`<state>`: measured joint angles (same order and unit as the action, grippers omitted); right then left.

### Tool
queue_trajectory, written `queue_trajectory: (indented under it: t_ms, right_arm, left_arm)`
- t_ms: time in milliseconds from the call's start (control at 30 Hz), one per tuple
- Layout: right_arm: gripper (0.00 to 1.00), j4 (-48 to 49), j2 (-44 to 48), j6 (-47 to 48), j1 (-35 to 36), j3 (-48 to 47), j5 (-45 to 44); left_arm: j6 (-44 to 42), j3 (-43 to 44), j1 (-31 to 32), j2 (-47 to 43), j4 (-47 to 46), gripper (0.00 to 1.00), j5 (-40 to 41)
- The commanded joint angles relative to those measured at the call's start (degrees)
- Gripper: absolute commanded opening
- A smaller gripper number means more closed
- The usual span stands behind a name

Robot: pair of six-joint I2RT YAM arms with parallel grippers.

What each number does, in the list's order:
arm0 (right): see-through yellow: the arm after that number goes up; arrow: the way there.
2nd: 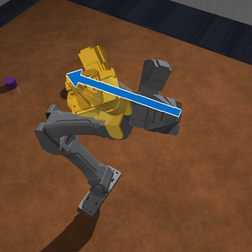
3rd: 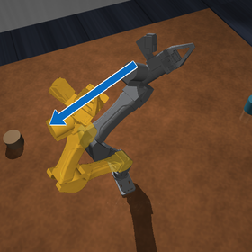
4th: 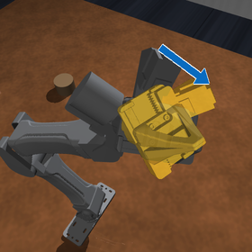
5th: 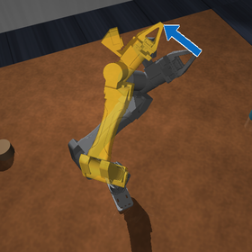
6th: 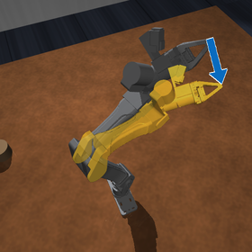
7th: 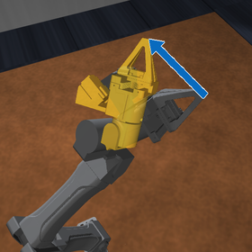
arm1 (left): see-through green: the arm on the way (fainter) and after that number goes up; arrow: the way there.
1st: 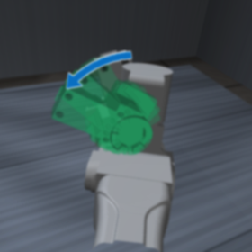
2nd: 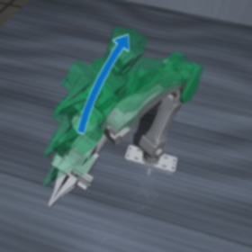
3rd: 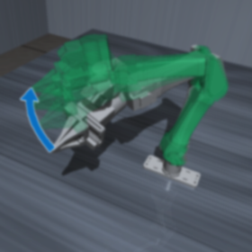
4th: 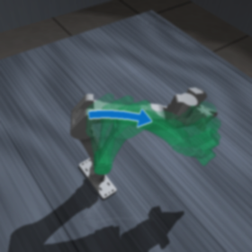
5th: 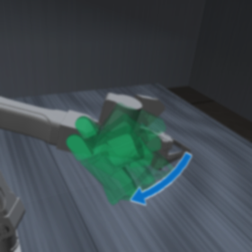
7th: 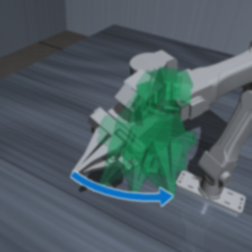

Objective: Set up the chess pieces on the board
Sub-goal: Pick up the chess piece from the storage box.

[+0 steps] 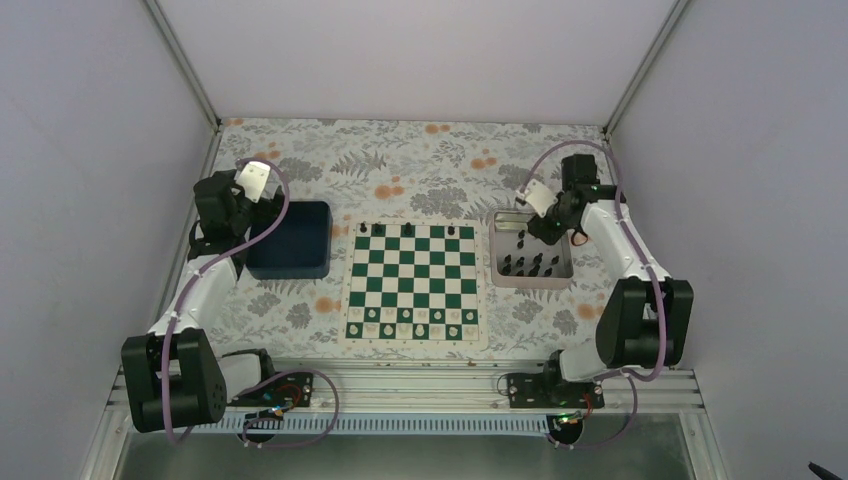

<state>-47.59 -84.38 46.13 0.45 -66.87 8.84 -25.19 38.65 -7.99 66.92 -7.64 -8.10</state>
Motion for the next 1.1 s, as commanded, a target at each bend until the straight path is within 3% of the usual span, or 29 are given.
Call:
queue_trajectory:
  t_ms: [0, 533, 1067]
  right_arm:
    - [0.41, -0.7, 0.5, 2.2, -0.3, 3.2, 3.1]
    - [0.39, -0.5, -3.8, 3.6, 0.1, 10.4, 4.7]
    - [0.38, 3.2, -8.6, 4.1, 0.1, 9.8, 5.6]
  left_arm:
    - [0.5, 1.3, -0.2, 0.5, -0.3, 1.00, 0.3]
    - [0.3, 1.0, -0.2, 1.5, -0.3, 1.00, 0.3]
    - [0.1, 0.9, -0.2, 1.3, -0.2, 1.00, 0.4]
